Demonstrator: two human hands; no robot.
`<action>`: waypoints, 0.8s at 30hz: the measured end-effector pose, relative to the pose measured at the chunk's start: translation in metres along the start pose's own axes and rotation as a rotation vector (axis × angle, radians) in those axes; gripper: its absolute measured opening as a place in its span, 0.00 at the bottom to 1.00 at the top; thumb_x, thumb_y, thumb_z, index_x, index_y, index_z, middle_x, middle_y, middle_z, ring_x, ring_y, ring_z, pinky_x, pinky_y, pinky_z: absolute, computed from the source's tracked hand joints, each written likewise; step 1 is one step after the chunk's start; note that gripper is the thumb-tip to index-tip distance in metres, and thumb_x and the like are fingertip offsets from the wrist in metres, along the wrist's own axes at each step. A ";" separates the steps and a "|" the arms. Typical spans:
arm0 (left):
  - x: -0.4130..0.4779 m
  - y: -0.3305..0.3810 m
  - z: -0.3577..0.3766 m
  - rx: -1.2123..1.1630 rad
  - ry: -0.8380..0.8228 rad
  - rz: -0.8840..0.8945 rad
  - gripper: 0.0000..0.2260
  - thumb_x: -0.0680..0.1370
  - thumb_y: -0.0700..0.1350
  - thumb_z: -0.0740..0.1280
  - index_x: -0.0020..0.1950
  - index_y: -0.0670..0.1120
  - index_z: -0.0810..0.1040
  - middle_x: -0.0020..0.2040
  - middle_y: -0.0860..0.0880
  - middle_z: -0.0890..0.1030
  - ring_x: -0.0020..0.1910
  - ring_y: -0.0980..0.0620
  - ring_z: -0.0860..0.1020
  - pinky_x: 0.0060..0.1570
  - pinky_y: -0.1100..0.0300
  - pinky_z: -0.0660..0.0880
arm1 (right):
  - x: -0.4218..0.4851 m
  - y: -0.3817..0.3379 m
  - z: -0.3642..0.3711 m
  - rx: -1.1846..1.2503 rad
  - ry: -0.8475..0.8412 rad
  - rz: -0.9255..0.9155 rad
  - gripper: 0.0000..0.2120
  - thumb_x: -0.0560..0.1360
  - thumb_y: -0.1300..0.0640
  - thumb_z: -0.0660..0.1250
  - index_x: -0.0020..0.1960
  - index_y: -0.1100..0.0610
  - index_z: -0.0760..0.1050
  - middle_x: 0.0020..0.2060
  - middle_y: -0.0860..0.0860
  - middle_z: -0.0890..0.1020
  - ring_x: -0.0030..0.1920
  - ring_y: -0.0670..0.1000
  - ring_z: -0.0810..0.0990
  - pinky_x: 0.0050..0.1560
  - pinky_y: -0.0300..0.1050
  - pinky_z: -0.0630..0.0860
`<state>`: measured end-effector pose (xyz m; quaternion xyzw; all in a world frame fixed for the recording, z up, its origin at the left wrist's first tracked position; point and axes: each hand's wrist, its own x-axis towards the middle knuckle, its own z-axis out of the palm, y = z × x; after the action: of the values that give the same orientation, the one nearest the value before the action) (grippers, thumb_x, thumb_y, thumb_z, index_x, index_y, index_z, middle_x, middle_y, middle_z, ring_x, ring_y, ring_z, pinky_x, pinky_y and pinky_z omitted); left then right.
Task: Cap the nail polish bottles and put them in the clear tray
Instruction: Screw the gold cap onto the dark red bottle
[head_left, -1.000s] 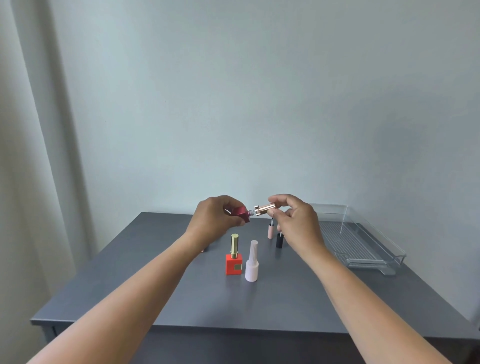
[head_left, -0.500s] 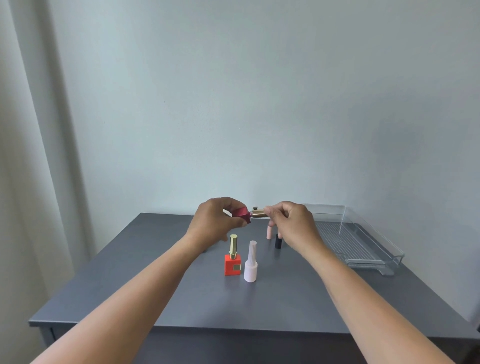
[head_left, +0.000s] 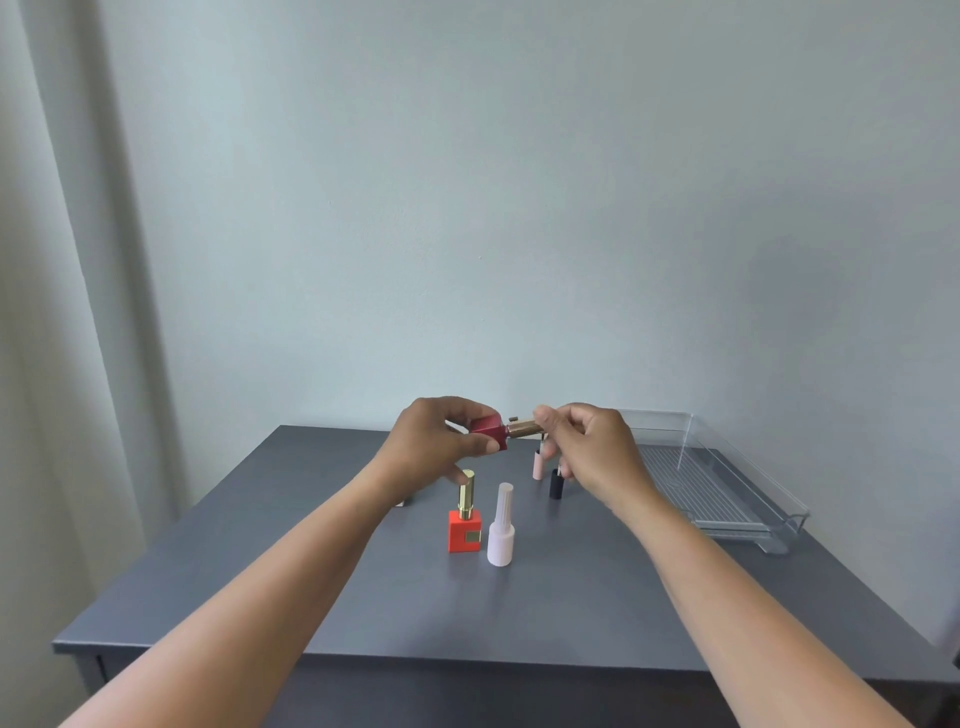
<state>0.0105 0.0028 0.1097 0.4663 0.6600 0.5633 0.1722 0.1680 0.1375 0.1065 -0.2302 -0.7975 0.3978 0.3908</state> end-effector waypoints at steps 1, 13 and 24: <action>0.000 0.001 0.000 0.001 -0.001 0.009 0.12 0.71 0.38 0.78 0.49 0.53 0.85 0.51 0.49 0.84 0.35 0.56 0.82 0.30 0.61 0.79 | 0.000 0.000 0.000 -0.012 0.006 0.009 0.20 0.76 0.40 0.66 0.35 0.55 0.78 0.26 0.50 0.82 0.21 0.45 0.73 0.27 0.39 0.71; 0.002 -0.009 -0.001 0.016 0.015 -0.013 0.12 0.71 0.40 0.78 0.49 0.54 0.85 0.50 0.50 0.84 0.35 0.56 0.81 0.32 0.58 0.81 | 0.000 0.004 0.002 -0.035 -0.100 0.013 0.18 0.72 0.37 0.68 0.58 0.43 0.73 0.40 0.46 0.84 0.25 0.45 0.77 0.30 0.41 0.73; -0.004 -0.005 0.002 0.021 0.010 0.033 0.12 0.72 0.39 0.76 0.47 0.56 0.84 0.47 0.52 0.84 0.35 0.60 0.81 0.31 0.63 0.79 | 0.002 0.003 0.005 -0.073 -0.084 0.020 0.26 0.76 0.36 0.60 0.34 0.56 0.78 0.29 0.51 0.84 0.22 0.45 0.74 0.30 0.42 0.73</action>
<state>0.0121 0.0007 0.1037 0.4762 0.6589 0.5614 0.1546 0.1630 0.1386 0.1029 -0.2354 -0.8247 0.3817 0.3445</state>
